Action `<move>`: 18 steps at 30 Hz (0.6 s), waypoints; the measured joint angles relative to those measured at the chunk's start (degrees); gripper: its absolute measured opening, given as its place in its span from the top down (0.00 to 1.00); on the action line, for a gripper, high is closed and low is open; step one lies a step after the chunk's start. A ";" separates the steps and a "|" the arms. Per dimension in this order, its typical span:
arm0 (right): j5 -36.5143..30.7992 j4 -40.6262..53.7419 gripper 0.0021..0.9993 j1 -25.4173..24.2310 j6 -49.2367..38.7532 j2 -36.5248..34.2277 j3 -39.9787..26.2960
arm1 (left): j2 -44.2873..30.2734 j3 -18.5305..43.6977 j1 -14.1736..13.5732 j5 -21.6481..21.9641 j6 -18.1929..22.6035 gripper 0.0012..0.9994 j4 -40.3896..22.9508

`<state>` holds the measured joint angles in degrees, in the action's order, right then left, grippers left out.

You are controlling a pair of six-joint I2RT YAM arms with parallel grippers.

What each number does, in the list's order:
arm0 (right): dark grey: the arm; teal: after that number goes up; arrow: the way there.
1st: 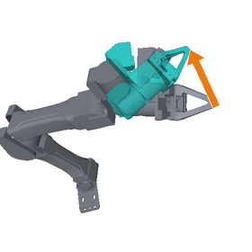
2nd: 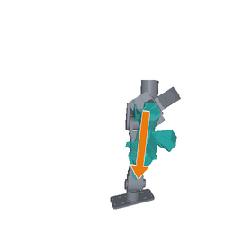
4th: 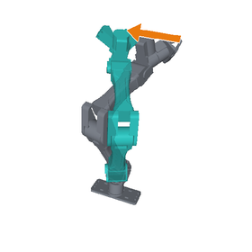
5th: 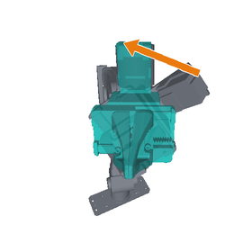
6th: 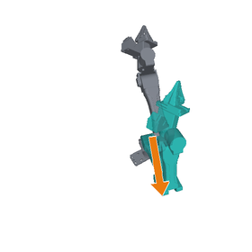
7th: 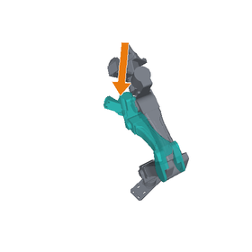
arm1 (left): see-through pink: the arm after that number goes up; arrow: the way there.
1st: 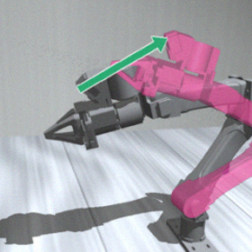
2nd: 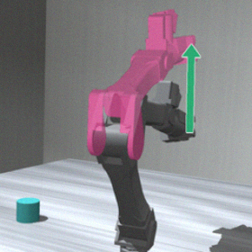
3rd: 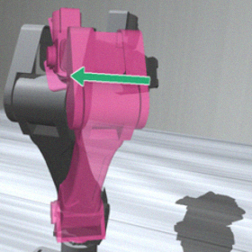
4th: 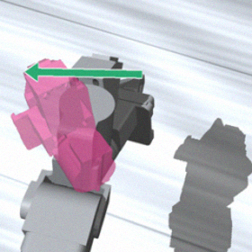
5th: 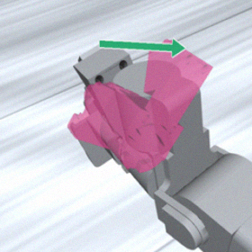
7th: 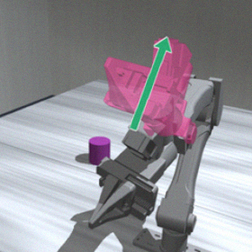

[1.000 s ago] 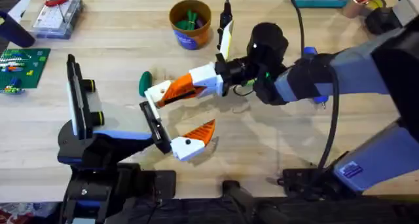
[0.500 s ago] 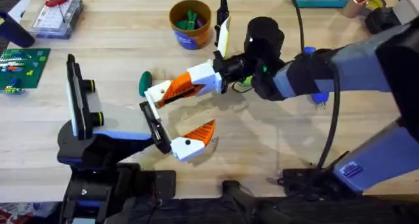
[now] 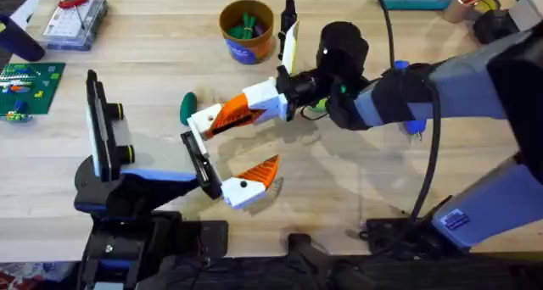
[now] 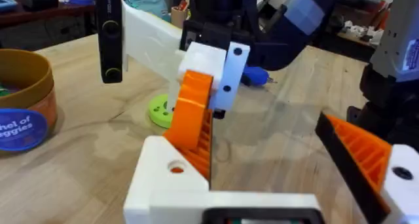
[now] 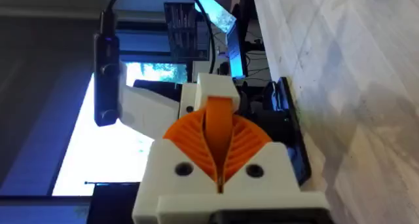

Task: Pick up the gripper from the table and insert it into the empty holder that is missing its gripper. Then pick up a screw, insert it into the mounting hole, and use the screwdriver to tighten it. Finally, clean up the table by picking up the vegetable and placing it into the bucket.

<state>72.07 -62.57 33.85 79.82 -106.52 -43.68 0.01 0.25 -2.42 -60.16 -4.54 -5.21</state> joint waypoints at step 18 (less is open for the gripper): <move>-1.40 0.00 0.00 -0.08 -0.56 0.00 -0.48 | 0.00 0.00 -0.11 -1.79 -0.01 0.01 -0.22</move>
<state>70.67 -62.57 33.77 79.26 -106.52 -44.16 0.01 0.25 -2.52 -61.95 -4.55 -5.43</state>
